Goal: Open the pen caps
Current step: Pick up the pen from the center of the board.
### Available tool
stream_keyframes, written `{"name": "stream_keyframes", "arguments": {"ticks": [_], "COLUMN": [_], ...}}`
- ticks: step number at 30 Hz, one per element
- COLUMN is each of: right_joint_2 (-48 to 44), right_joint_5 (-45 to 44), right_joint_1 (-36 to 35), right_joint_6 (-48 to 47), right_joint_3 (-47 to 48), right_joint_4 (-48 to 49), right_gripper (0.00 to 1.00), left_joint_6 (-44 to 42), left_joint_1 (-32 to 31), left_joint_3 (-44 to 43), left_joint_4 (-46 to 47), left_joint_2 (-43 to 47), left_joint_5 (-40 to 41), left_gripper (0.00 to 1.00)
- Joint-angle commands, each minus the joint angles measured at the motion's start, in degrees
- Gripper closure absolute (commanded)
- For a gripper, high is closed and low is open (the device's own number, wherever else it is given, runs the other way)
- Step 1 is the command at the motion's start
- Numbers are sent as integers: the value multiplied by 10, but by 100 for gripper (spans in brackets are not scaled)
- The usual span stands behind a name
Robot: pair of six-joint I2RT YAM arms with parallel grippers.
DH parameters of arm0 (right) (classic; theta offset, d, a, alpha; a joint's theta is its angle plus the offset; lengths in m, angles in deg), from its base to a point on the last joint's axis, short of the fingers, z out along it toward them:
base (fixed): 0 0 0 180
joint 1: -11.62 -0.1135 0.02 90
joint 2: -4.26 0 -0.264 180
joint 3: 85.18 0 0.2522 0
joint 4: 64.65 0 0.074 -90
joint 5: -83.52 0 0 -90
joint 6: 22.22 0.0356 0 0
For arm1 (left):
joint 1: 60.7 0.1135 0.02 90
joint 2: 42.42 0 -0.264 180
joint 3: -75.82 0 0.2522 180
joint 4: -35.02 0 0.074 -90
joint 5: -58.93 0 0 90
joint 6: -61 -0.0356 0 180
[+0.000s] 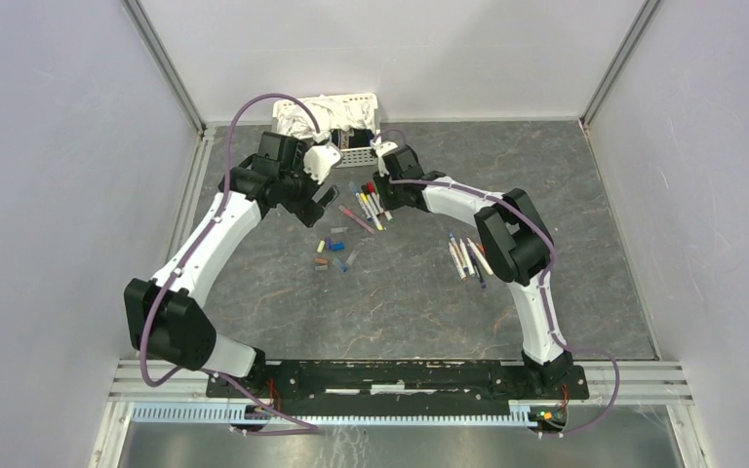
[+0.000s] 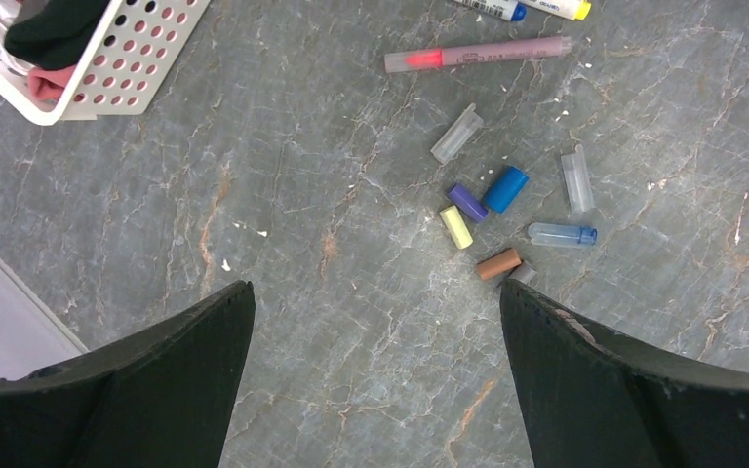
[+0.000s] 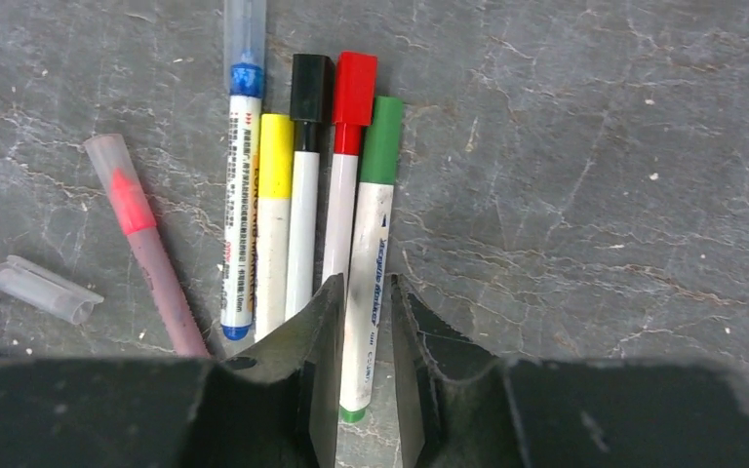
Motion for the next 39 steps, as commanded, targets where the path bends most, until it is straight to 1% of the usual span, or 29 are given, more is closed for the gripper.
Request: {"name": "stream_keyframes", "arguments": {"ticks": [1,5,10,13,14,15,16,18,19,21,24,26,28,30,34,37,38,39], "right_joint_2": [12,12,17,5,-6,-15,-28,-63,-88,-128,-184,-223,-260,-306,-419,-487,-481,-474], "right_joint_5": [-34,-49,-59,-59,-56,-52,-45,-1,22,44,95,148,208,253,340,367,349,342], "right_joint_1": [-2,-2,-2,-3,-3,-2,-1,6,8,8,8,8,7,4,-1,-10,-37,-69], "right_joint_6": [-7,-13,-22,-27,-29,-30,-27,-15,-11,-12,-17,-15,1,21,103,166,158,158], "right_joint_3": [9,-8,-17,-41,-58,-73,-89,-130,-155,-178,-185,-199,-219,-249,-333,-384,-368,-364], "right_joint_4": [-3,1,-9,-9,-5,4,9,37,57,64,38,24,5,-19,-36,-41,-97,-118], "right_gripper": [72,74,71,72,74,80,87,99,100,100,100,100,100,100,100,100,100,100], "left_joint_6": [22,6,10,20,18,11,-4,-33,-44,-62,-92,-106,-121,-132,-169,-192,-203,-212], "left_joint_1": [2,1,1,1,0,0,-3,-15,-20,-24,-36,-44,-54,-64,-70,-70,-70,-71], "left_joint_3": [-21,-13,-14,-19,-21,-21,-21,-17,-8,8,38,59,75,81,60,50,50,52], "left_joint_4": [15,-3,-10,-5,-5,-8,-13,-11,-5,9,26,44,45,25,-35,-59,-68,-75], "left_joint_2": [31,36,24,22,19,15,9,-2,-5,-7,0,16,37,68,117,143,149,154], "left_joint_5": [-10,-38,-50,-75,-89,-105,-121,-120,-118,-125,-149,-164,-195,-229,-243,-257,-271,-285], "left_gripper": [0,0,0,0,0,0,0,0,0,0,0,0,0,0,0,0,0,0]}}
